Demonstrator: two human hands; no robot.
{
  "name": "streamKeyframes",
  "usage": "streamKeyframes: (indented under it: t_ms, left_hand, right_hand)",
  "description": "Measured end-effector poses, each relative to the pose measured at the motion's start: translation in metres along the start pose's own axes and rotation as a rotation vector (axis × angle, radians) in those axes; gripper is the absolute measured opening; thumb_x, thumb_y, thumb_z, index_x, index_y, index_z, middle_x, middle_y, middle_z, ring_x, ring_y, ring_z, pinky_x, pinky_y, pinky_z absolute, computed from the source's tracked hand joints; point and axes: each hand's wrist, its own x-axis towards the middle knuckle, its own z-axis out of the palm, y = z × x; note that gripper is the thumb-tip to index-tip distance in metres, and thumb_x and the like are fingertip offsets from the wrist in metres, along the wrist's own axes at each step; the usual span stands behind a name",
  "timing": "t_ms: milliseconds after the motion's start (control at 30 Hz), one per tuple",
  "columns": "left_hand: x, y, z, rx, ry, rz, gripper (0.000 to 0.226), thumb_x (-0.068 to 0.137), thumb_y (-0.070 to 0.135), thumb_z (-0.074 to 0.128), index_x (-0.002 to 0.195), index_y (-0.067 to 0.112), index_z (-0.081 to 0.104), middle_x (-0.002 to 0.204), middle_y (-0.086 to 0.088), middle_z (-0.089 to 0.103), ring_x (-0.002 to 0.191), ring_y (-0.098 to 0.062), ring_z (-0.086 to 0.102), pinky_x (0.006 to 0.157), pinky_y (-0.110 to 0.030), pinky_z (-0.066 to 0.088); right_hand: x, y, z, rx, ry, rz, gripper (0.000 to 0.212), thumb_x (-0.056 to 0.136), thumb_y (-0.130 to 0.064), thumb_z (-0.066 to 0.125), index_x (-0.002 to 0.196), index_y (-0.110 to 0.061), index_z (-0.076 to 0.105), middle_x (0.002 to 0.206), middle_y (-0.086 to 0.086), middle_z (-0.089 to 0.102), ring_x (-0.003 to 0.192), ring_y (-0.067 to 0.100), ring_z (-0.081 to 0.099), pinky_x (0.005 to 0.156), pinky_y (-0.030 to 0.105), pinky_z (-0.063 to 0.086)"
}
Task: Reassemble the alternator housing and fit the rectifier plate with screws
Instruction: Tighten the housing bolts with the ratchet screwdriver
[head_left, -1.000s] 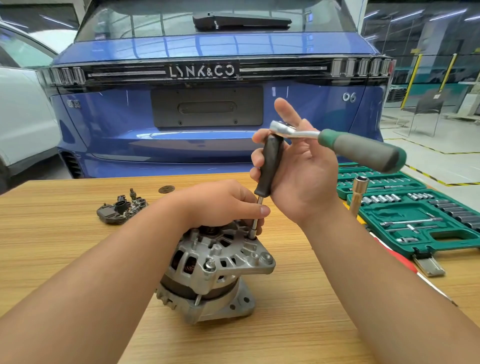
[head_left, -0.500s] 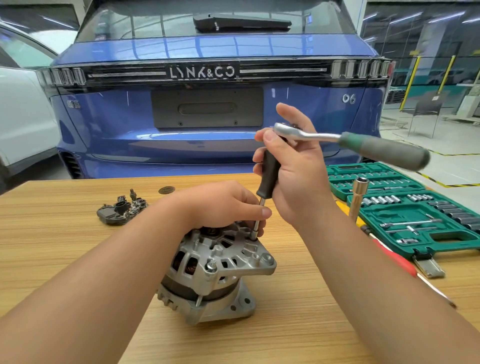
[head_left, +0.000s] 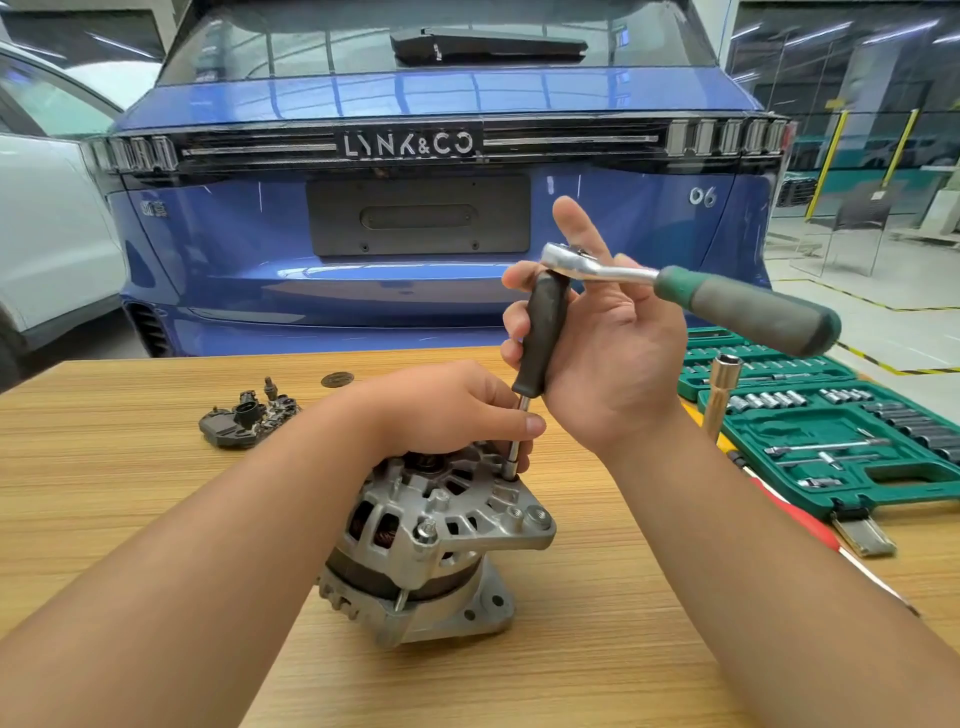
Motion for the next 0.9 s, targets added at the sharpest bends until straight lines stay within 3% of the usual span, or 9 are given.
streamKeyframes:
  t_ms: [167, 233, 333, 433, 500, 667, 900]
  left_hand:
    - [0.0, -0.001, 0.001, 0.001, -0.007, 0.005, 0.032, 0.099, 0.055, 0.056, 0.086, 0.037, 0.079, 0.085, 0.023, 0.074, 0.076, 0.005, 0.066, 0.08, -0.03, 0.045]
    - [0.001, -0.001, 0.001, 0.023, -0.008, 0.006, 0.033, 0.099, 0.057, 0.054, 0.086, 0.038, 0.078, 0.086, 0.023, 0.074, 0.076, 0.004, 0.066, 0.08, -0.031, 0.047]
    - [0.002, 0.0, 0.001, 0.04, -0.019, 0.013, 0.032, 0.098, 0.058, 0.054, 0.084, 0.041, 0.077, 0.084, 0.025, 0.073, 0.074, 0.007, 0.065, 0.076, -0.029, 0.044]
    - [0.003, -0.001, 0.002, 0.01, -0.022, 0.006, 0.032, 0.099, 0.057, 0.055, 0.085, 0.039, 0.077, 0.085, 0.024, 0.074, 0.075, 0.007, 0.066, 0.079, -0.031, 0.045]
    - [0.003, -0.002, 0.001, 0.025, -0.02, 0.007, 0.033, 0.099, 0.058, 0.054, 0.086, 0.039, 0.077, 0.088, 0.024, 0.074, 0.078, 0.005, 0.067, 0.081, -0.031, 0.047]
    - [0.002, -0.002, 0.0, 0.056, -0.012, 0.014, 0.032, 0.099, 0.058, 0.053, 0.086, 0.041, 0.077, 0.091, 0.023, 0.074, 0.084, 0.003, 0.066, 0.087, -0.033, 0.048]
    - [0.004, -0.002, 0.001, 0.052, -0.013, 0.013, 0.031, 0.098, 0.059, 0.054, 0.086, 0.042, 0.077, 0.09, 0.025, 0.074, 0.084, 0.005, 0.066, 0.088, -0.034, 0.048]
  right_hand:
    - [0.001, -0.003, 0.006, -0.032, 0.097, 0.101, 0.049, 0.085, -0.05, 0.058, 0.125, -0.023, 0.055, 0.085, -0.003, 0.061, 0.069, 0.013, 0.054, 0.066, 0.029, 0.042]
    - [0.003, -0.002, 0.01, -0.145, 0.251, 0.067, 0.035, 0.087, -0.043, 0.067, 0.108, -0.016, 0.059, 0.073, -0.005, 0.056, 0.059, 0.011, 0.05, 0.06, 0.027, 0.04]
    - [0.006, -0.004, 0.013, -0.315, 0.438, 0.025, 0.017, 0.092, -0.027, 0.072, 0.082, -0.019, 0.062, 0.061, -0.007, 0.048, 0.049, 0.009, 0.044, 0.051, 0.026, 0.039]
    - [0.005, -0.009, 0.011, -0.137, 0.331, 0.117, 0.005, 0.096, -0.019, 0.065, 0.1, -0.022, 0.065, 0.068, -0.007, 0.056, 0.055, 0.008, 0.051, 0.057, 0.025, 0.043]
    - [0.003, -0.008, 0.011, -0.08, 0.254, 0.076, 0.025, 0.096, -0.011, 0.06, 0.113, -0.029, 0.064, 0.076, -0.004, 0.061, 0.062, 0.01, 0.056, 0.06, 0.026, 0.048]
    - [0.002, 0.007, 0.018, -0.431, 0.269, -0.235, 0.026, 0.1, -0.006, 0.054, 0.114, -0.027, 0.06, 0.077, -0.001, 0.061, 0.06, 0.015, 0.054, 0.055, 0.028, 0.049]
    - [0.0, 0.008, 0.018, -0.402, 0.315, -0.22, 0.013, 0.095, -0.026, 0.058, 0.108, -0.027, 0.059, 0.07, -0.002, 0.056, 0.053, 0.015, 0.048, 0.046, 0.026, 0.042]
